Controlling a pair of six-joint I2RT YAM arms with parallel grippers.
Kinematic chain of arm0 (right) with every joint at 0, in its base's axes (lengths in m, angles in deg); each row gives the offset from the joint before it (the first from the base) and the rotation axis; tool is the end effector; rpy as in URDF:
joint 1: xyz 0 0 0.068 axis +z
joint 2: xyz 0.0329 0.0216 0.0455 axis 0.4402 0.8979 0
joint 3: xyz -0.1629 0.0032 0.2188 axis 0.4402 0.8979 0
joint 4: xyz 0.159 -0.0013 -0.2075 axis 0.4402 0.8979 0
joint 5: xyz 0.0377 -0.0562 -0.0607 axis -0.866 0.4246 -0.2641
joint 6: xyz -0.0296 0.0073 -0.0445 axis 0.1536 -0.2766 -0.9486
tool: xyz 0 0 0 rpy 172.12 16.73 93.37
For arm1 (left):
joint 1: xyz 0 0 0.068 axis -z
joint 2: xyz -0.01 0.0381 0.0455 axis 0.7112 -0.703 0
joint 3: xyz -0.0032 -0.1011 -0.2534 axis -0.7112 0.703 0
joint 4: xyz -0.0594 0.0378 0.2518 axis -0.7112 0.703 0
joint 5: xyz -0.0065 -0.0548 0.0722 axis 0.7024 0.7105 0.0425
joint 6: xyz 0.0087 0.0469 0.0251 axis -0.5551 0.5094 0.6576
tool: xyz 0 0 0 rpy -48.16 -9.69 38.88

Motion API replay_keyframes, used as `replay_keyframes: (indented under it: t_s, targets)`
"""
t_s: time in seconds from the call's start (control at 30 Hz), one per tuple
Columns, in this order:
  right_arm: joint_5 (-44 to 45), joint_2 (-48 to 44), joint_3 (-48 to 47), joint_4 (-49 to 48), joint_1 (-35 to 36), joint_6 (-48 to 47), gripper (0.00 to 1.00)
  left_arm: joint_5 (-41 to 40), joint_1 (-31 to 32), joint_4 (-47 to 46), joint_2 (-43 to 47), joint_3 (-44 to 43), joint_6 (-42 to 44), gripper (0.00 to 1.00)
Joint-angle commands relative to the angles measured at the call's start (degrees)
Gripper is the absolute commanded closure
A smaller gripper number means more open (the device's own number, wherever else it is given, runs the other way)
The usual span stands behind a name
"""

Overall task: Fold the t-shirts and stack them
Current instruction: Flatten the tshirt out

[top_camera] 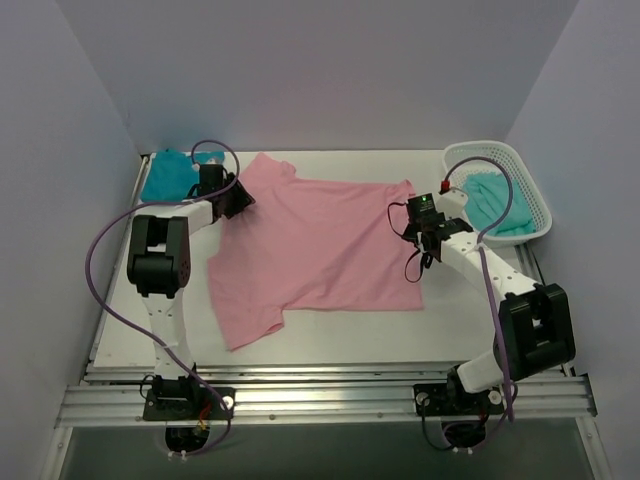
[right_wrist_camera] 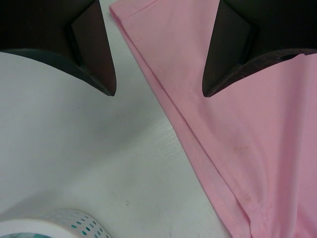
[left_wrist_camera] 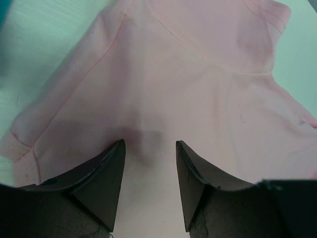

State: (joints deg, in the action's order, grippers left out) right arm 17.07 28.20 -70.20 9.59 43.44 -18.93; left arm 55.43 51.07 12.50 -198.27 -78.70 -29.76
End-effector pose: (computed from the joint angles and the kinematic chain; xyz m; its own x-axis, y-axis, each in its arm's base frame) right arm 0.3073 0.0786 0.2468 -0.4601 0.4416 -0.7703 0.4524 0.8631 0.2246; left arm 0.4776 -0.0521 0.1498 -0.6092 -0.5731 -0.5482 -0.2586 0.7970 -0.5458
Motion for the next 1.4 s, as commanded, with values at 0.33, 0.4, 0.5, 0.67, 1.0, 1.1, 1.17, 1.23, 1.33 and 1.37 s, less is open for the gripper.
replay_keyframes:
  t_s: [0.33,0.4,0.5,0.67,1.0,1.1,1.17,1.23,1.33,1.37]
  targets:
    - [0.2,-13.3,3.5,3.4,3.9,2.4,0.35,6.1,-1.1,-3.5,14.4,-0.6,0.9,0.46]
    - [-2.3,-15.6,6.5,3.3,5.1,3.5,0.34,5.7,-0.6,-4.1,17.3,4.2,0.9,0.45]
    - [-5.6,-16.9,10.0,2.9,5.8,5.3,0.35,5.3,0.0,-5.1,23.0,9.5,0.5,0.45]
    - [-9.6,-19.7,15.2,0.9,10.1,9.0,0.44,3.9,2.2,-6.5,32.2,20.7,0.9,0.45]
    - [0.1,-16.2,17.0,8.0,20.4,16.6,0.49,-0.3,6.1,-7.0,41.9,32.1,2.3,0.45]
    - [3.1,-16.1,18.1,10.2,20.7,19.0,0.5,-0.6,6.4,-9.3,43.3,35.3,1.4,0.45]
    - [4.2,-16.5,18.5,10.9,20.7,20.1,0.52,-0.7,7.1,-10.3,43.6,36.1,1.1,0.45]
    - [4.2,-16.9,19.3,10.4,20.6,20.7,0.53,-1.0,8.0,-10.6,43.5,36.9,1.2,0.45]
    - [4.5,-15.5,19.6,10.4,20.4,21.5,0.49,-1.3,8.6,-11.4,43.5,38.4,1.6,0.45]
    - [4.4,-15.1,19.8,10.3,20.2,21.5,0.47,-1.3,8.6,-12.2,43.4,38.8,1.6,0.45]
